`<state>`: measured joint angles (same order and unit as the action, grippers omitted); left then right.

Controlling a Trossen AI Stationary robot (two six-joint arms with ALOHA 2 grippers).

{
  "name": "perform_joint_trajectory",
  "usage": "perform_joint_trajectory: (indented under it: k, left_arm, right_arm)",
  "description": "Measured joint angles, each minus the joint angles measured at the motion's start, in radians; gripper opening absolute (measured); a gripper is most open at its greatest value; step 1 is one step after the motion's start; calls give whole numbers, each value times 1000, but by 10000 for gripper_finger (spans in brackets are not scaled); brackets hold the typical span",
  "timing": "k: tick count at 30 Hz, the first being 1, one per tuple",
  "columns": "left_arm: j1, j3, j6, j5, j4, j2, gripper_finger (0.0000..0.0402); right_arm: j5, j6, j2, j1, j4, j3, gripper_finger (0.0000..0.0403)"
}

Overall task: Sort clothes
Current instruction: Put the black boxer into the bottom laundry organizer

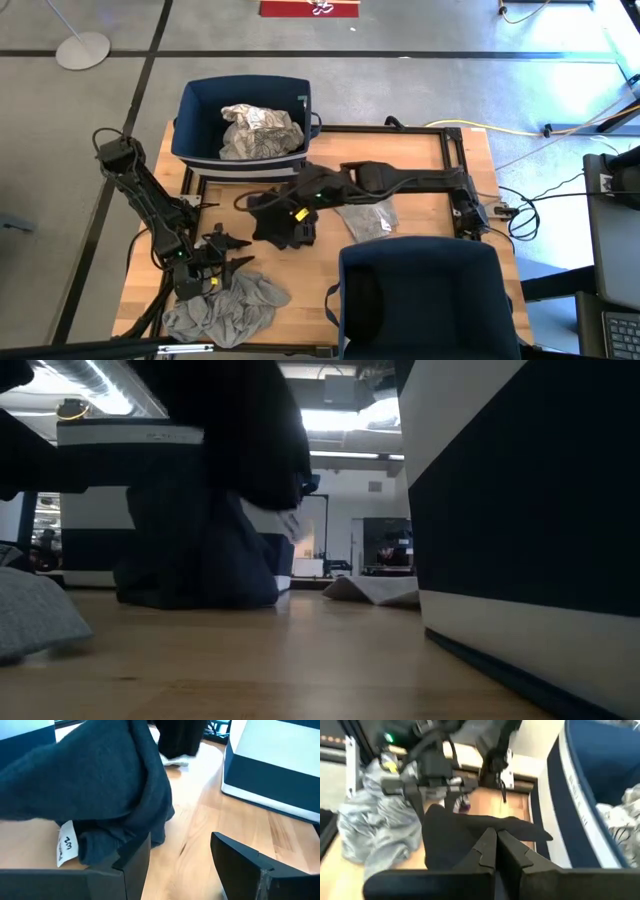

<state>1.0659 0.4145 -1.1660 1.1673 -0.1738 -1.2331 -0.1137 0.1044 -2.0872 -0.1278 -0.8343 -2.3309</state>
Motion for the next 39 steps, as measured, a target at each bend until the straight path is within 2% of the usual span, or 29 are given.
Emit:
perform_joint_trajectory:
  k: [5,11,16,24,29,35,39]
  left_arm:
    - [0,0,0,0,-3,0,198]
    - [0,0,1,-1,-4,-1,198]
    - [0,0,1,-2,-3,-1,198]
    - [0,0,5,-7,-3,-1,198]
    - [0,0,10,-7,-3,-1,198]
    - [0,0,13,-7,-3,-1,198]
    - [0,0,13,-7,-3,-1,198]
  right_arm:
    - [0,-7,37,-18,12,-19,9]
    - [-13,-104,140,-35,-24,-21,9]
    - [-104,-176,238,-81,-105,-21,10]
    - [-263,-332,388,-217,-216,-21,10]
    - [-279,-455,444,-329,-218,-21,10]
    - [-279,-558,451,-468,-256,-21,10]
    - [-350,-675,451,-539,-318,-21,10]
